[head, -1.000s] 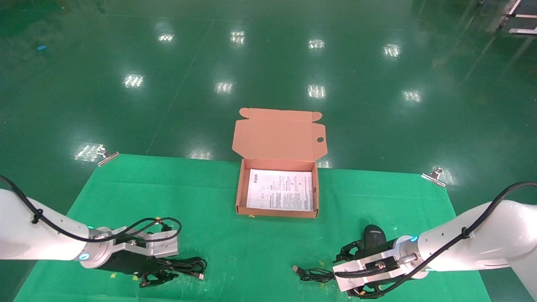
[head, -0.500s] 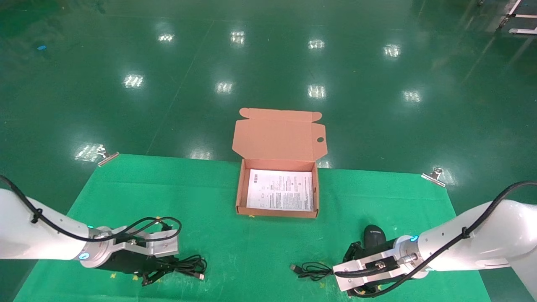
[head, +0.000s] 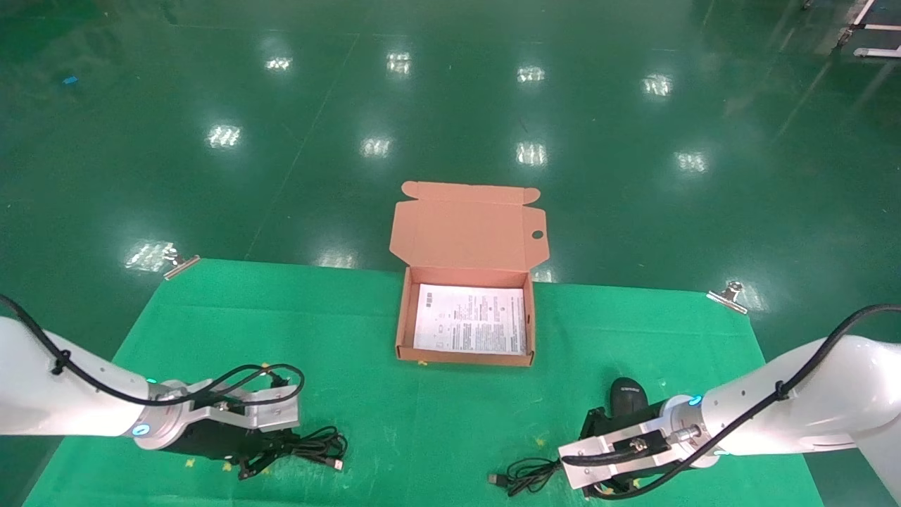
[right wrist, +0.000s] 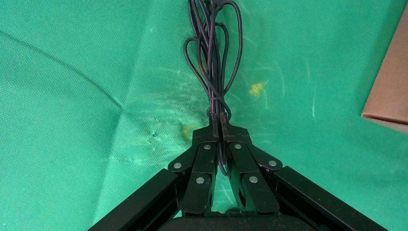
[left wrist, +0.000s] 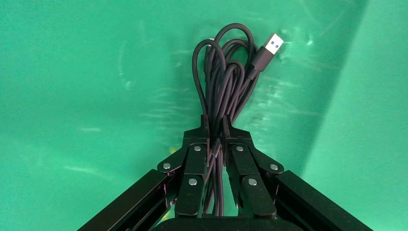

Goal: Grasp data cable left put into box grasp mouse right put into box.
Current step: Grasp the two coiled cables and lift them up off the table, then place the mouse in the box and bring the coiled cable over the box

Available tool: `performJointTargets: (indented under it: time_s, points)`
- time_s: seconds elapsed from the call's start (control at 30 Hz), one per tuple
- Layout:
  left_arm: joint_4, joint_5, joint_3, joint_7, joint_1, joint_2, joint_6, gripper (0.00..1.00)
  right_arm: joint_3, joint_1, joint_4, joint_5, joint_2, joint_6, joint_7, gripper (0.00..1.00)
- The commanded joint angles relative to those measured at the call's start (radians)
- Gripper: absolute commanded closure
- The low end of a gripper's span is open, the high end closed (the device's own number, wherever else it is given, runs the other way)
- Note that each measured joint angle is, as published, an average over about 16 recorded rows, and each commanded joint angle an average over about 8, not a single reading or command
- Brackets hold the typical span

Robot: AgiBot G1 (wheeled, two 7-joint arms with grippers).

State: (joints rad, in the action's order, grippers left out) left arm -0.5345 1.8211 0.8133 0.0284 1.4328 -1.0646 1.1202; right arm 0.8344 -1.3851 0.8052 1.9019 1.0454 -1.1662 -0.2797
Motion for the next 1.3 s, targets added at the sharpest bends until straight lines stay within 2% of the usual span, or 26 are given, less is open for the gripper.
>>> performJointTargets:
  time_s: [0.03, 0.37, 0.77, 1.03, 1.3]
  points:
    - [0.000, -0.002, -0.002, 0.001, 0.001, 0.001, -0.004, 1.00, 0.001, -0.001, 0.000, 0.003, 0.000, 0.000, -0.001, 1.00]
    - [-0.108, 0.029, 0.000, -0.024, 0.041, 0.035, -0.013, 1.00, -0.069, -0.057, 0.081, -0.059, -0.101, -0.005, 0.053, 1.00]
    - [-0.343, 0.076, -0.015, -0.122, 0.080, 0.072, -0.065, 1.00, -0.162, -0.176, 0.138, -0.101, -0.187, 0.046, 0.108, 1.00]
    - [-0.399, 0.119, -0.027, -0.154, 0.116, 0.041, -0.145, 1.00, -0.208, -0.258, 0.148, -0.128, -0.169, 0.097, 0.116, 1.00]
    - [-0.353, 0.156, -0.032, -0.143, 0.169, -0.014, -0.214, 1.00, -0.239, -0.341, 0.123, -0.170, -0.086, 0.140, 0.083, 1.00]
